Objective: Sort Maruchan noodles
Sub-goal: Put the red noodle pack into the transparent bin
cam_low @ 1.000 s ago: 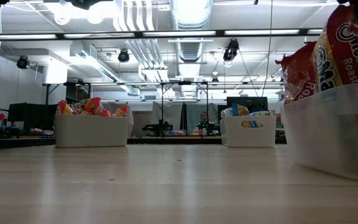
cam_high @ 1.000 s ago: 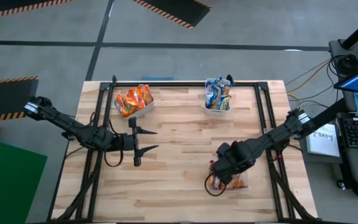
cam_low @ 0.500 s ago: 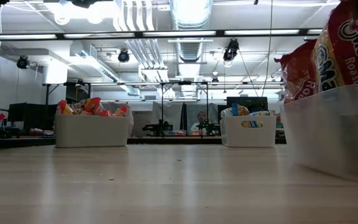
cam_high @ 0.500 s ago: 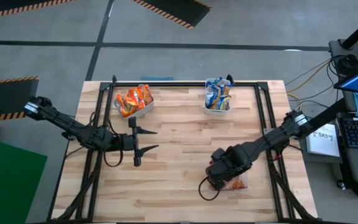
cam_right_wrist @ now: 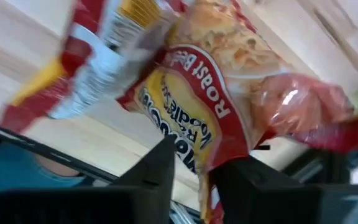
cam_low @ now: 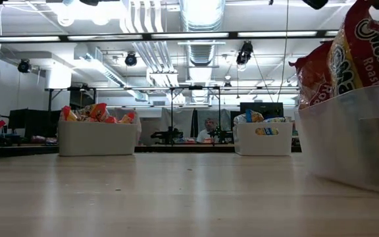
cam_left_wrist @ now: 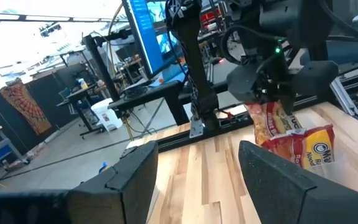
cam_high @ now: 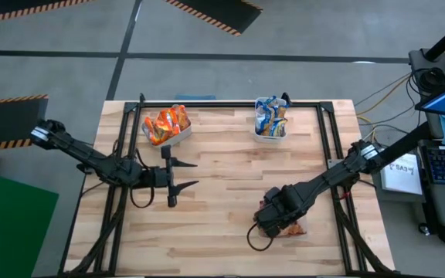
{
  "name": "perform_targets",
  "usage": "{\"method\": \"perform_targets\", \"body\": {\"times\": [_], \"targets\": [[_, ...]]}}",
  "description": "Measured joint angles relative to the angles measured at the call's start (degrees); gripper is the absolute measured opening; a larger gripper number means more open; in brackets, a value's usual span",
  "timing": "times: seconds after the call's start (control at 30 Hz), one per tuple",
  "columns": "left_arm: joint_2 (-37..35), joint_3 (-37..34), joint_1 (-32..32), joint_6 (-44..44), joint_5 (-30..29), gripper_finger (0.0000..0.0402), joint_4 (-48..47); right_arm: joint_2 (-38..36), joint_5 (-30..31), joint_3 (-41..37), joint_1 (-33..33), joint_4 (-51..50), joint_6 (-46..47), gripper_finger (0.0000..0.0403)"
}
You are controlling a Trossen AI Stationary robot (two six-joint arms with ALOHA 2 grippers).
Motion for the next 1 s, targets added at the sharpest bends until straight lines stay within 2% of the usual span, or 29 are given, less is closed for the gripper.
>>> {"method": "perform_targets", "body": {"times": [0.2, 0.37, 0.53, 0.8, 0.9, 1.0], "targets": [[0.46, 0.00, 0.00, 0.21, -0.01, 0.0208, 0.05, -1.06, -3.41, 0.12, 0.00, -4.40, -0.16, 0.0153], [0.50, 0.00, 0.00, 0.48, 0.00, 0.0208, 0.05, -2.55, -1.99, 0.20, 0.00, -4.66, 0.10, 0.0166], [0.50, 0.00, 0.00, 0.50, -0.02, 0.0208, 0.02, -2.21, 2.14, -0.53, 0.24, -4.20, -1.22, 0.0126], [0.50, 0.00, 0.00, 0.50, 0.00, 0.0208, 0.04, 0.00, 2.09, -4.29, 0.24, -0.71, -3.85, 0.0023], [0.50, 0.00, 0.00, 0.50, 0.00, 0.0208, 0.05, 0.00, 2.04, -6.30, 0.24, 3.58, -4.34, 0.0011], [0.50, 0.00, 0.00, 0.48, 0.00, 0.0208, 0.03, 0.02, 2.04, -6.73, 0.22, 3.06, -4.71, 0.0009]]}}
